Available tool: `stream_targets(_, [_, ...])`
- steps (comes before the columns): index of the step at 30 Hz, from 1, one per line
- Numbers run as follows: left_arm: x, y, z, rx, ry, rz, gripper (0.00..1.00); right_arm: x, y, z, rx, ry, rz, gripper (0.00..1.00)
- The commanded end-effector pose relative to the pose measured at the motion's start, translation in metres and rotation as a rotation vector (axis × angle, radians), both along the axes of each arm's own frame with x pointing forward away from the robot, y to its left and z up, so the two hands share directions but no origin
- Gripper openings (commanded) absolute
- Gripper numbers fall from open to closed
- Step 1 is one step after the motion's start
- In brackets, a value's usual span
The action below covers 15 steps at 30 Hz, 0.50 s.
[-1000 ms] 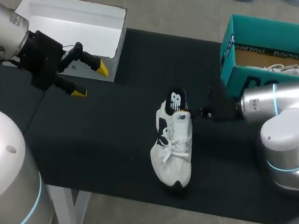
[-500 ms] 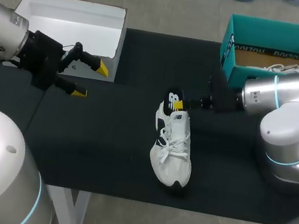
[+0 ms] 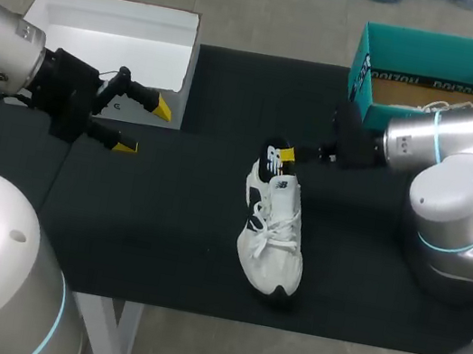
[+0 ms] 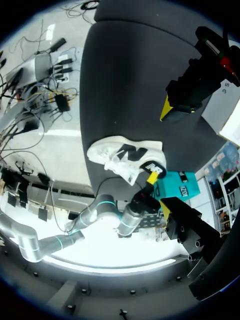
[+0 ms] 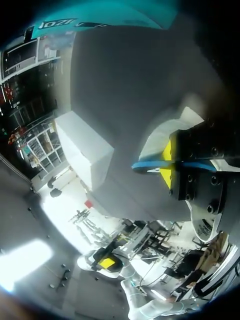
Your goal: Take the shoe out of the shoebox, open the shoe tongue, remove and reinsert the insole, then place the shoe into the shoebox
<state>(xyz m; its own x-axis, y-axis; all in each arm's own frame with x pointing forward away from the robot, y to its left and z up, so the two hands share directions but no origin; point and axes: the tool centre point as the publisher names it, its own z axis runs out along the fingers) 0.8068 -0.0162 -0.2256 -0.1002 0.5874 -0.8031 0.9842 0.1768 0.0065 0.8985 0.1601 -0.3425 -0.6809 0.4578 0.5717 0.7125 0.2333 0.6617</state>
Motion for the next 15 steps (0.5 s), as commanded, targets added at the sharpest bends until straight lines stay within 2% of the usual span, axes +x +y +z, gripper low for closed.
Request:
stream_targets(1, [0.000,0.000,0.001,0.004,0.000,0.000,1.00,-0.002,0.000,0.002,0.002,-0.002,-0.002,0.00])
stream_targets(15, [0.000,0.000,0.001,0.004,0.000,0.000,1.00,-0.029,0.000,-0.017,0.018,0.050,-0.003,0.00])
